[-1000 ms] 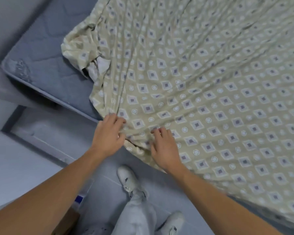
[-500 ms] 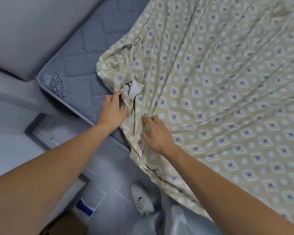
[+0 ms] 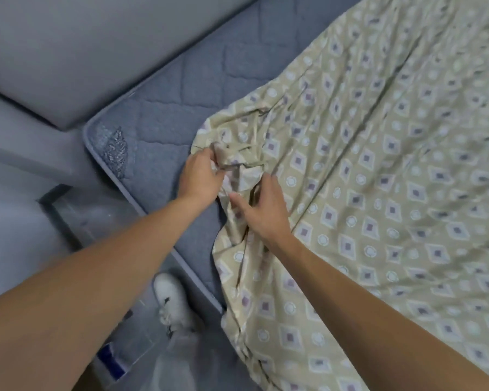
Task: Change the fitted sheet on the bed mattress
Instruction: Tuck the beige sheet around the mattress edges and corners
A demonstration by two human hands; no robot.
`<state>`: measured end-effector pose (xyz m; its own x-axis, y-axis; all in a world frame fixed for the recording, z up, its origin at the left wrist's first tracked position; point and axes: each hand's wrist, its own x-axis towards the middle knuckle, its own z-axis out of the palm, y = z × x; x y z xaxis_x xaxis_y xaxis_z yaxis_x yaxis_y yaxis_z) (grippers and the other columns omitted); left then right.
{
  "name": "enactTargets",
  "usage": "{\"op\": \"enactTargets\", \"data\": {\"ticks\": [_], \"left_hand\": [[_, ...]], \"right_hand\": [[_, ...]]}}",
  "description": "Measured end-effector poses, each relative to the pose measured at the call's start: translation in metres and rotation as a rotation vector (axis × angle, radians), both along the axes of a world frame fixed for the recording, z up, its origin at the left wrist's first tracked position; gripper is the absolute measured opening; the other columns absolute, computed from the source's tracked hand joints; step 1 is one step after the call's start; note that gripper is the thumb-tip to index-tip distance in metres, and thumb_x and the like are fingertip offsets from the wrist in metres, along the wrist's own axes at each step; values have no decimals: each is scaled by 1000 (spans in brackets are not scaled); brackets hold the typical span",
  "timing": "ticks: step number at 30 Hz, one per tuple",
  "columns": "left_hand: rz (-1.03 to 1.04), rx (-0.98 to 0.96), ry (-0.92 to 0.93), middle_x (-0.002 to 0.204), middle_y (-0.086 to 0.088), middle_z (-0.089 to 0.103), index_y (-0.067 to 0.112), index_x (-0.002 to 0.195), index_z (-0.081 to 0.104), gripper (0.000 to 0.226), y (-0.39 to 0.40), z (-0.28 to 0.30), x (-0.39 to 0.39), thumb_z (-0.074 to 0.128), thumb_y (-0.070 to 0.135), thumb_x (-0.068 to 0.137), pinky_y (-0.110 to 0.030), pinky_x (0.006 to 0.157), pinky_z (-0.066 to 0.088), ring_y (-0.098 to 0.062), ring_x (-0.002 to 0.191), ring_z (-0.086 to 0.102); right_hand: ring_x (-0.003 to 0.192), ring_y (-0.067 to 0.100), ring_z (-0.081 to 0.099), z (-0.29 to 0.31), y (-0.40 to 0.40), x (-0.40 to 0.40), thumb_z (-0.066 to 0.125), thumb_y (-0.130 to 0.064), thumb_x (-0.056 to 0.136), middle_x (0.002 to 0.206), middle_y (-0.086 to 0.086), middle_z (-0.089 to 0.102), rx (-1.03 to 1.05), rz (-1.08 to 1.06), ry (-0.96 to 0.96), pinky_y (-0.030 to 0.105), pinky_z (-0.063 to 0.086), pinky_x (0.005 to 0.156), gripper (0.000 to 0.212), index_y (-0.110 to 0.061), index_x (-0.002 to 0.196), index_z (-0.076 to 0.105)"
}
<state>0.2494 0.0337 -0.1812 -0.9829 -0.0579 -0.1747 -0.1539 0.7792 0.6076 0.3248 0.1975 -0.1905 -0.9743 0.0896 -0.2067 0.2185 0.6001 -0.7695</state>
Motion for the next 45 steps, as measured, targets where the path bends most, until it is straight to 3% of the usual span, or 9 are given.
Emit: {"op": "enactTargets", "data": {"ticks": [3, 6, 21, 25, 29, 32, 36, 41, 45], "left_hand": [[-87, 65, 13, 109, -7, 70, 12, 107, 65, 22, -34, -1, -1, 69, 10, 85, -39, 75, 52, -29, 100, 66], [-123, 58, 48, 107, -6, 69, 14, 110, 67, 30, -84, 5, 5, 72, 23, 82, -48, 75, 55, -31, 99, 66], [389, -97, -54, 91, -6, 52, 18, 78, 57, 35, -309, -7, 79, 54, -17, 73, -39, 71, 47, -31, 77, 57], [561, 242, -313, 95, -3, 71, 37, 88, 62, 8, -303, -9, 73, 58, 37, 80, -43, 87, 52, -30, 93, 68], [615, 561, -410, 104, 4, 68, 36, 107, 63, 64, -268, 0, 38, 66, 77, 59, -38, 89, 48, -19, 100, 63], [611, 533, -408, 119, 1, 64, 17, 137, 52, 81, -248, 4, 20, 93, 39, 72, -29, 90, 48, -17, 107, 61], [620, 486, -265, 103, -3, 69, 9, 111, 64, 28, -245, 3, 9, 80, 7, 88, -27, 74, 51, -16, 89, 66], [639, 332, 16, 90, 5, 66, 21, 95, 62, 23, -272, 10, 33, 69, -1, 92, -24, 74, 46, -9, 82, 62], [517, 182, 109, 95, 2, 65, 19, 95, 59, 28, -292, 18, 66, 66, -8, 88, -34, 78, 48, -17, 87, 60]], "right_hand": [[81, 22, 60, -3, -21, -15, 68, -40, 97, 87, 0, 63, 32, 50, -48, 38, 45, 69, 26, -16, 95, 57], [81, 30, 65, -3, -55, -23, 62, -20, 94, 85, 7, 69, 76, 134, -35, 40, 49, 69, 12, -11, 101, 66], [87, 18, 72, 32, -238, -42, 60, -36, 84, 85, -7, 77, 49, 709, -278, 36, 56, 86, 19, -25, 87, 75], [81, 25, 70, 42, -216, -77, 46, -39, 82, 82, -2, 74, 118, 604, -110, 39, 56, 75, 32, -21, 88, 72], [99, 34, 56, 33, -216, -127, 59, -23, 82, 104, 7, 63, 332, 650, 225, 43, 50, 80, 29, -15, 108, 67], [120, 34, 48, 27, -216, -158, 76, -25, 79, 133, 8, 54, 544, 768, 193, 47, 46, 97, 63, -21, 138, 55], [127, 33, 51, 28, -214, -190, 75, -40, 80, 135, 7, 57, 744, 879, 39, 43, 34, 111, 66, -23, 140, 54], [106, 32, 68, 36, -208, -218, 80, -49, 83, 117, 7, 71, 925, 956, -177, 40, 52, 88, 58, -24, 133, 63], [99, 38, 66, 47, -217, -216, 77, -26, 85, 104, 11, 66, 590, 973, 10, 41, 49, 77, 24, -17, 96, 58]]}}
